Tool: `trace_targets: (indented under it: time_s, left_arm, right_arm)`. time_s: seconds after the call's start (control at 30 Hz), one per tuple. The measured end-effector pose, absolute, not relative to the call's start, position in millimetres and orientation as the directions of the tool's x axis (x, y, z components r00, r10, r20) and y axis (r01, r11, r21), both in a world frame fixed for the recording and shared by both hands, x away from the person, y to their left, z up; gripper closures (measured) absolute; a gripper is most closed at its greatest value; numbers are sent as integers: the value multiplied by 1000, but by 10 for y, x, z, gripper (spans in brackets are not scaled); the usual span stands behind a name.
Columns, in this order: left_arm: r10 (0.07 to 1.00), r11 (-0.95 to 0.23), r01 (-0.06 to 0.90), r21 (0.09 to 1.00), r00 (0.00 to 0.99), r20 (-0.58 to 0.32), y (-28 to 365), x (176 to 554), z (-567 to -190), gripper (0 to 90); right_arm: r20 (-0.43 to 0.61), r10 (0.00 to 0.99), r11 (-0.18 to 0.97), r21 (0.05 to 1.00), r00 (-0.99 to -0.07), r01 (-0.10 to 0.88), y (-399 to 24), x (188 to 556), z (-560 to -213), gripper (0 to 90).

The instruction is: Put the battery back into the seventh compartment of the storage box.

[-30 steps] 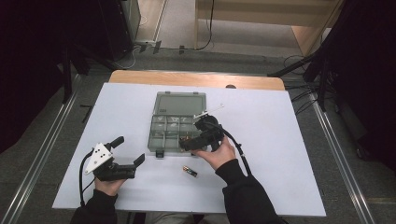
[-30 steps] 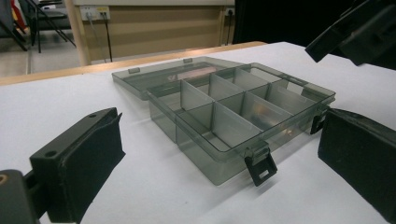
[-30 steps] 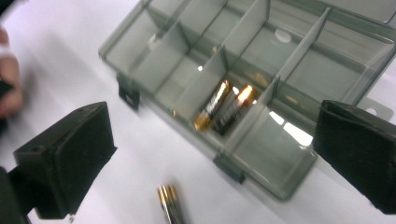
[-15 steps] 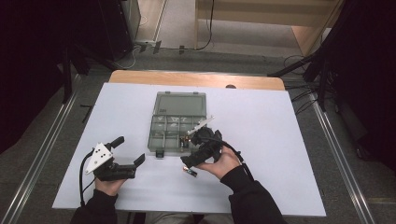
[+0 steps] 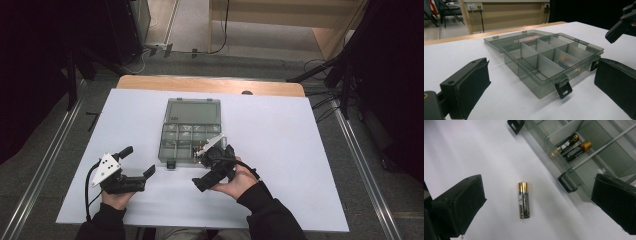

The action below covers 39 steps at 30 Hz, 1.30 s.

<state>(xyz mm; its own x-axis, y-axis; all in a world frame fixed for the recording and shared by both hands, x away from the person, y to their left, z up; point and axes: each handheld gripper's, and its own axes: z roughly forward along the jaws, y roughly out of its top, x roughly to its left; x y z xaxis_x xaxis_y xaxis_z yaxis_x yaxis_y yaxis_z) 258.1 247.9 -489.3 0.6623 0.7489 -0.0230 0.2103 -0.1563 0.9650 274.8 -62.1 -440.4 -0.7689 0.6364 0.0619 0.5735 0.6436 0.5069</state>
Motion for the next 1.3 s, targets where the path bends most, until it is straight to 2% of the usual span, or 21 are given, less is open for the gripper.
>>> trace_targets:
  time_s: [0.23,0.53,0.63,0.73,0.87,1.13,1.27,1.3]
  left_arm:
    - [748,-158,213,964,664,-24,2480,2580,-4892,0]
    - [747,-160,211,964,664,-22,2476,2584,-4895,0]
    - [747,-159,211,965,665,-22,2473,2583,-4895,0]
    - [747,-160,210,965,664,-21,2474,2581,-4893,0]
    - [747,-159,209,965,664,-21,2475,2581,-4893,0]
    - [748,-162,208,965,664,-18,2474,2581,-4893,0]
    - [748,-161,208,965,664,-18,2472,2580,-4894,0]
    - [748,-161,208,965,664,-18,2472,2580,-4894,0]
  right_arm:
    - [44,595,701,459,-802,546,-521,2686,-4488,0]
    - [44,562,771,332,-826,543,-402,2681,-4655,2]
    - [43,558,782,307,-829,543,-386,2682,-4688,40]
    - [48,546,791,299,-837,533,-383,2693,-4706,166]
    - [58,570,782,269,-819,563,-377,2711,-4726,264]
    - [49,590,771,262,-806,580,-395,2736,-4730,635]
    - [33,590,779,239,-807,579,-365,2714,-4758,764]
    - [20,591,780,238,-806,578,-357,2704,-4758,774]
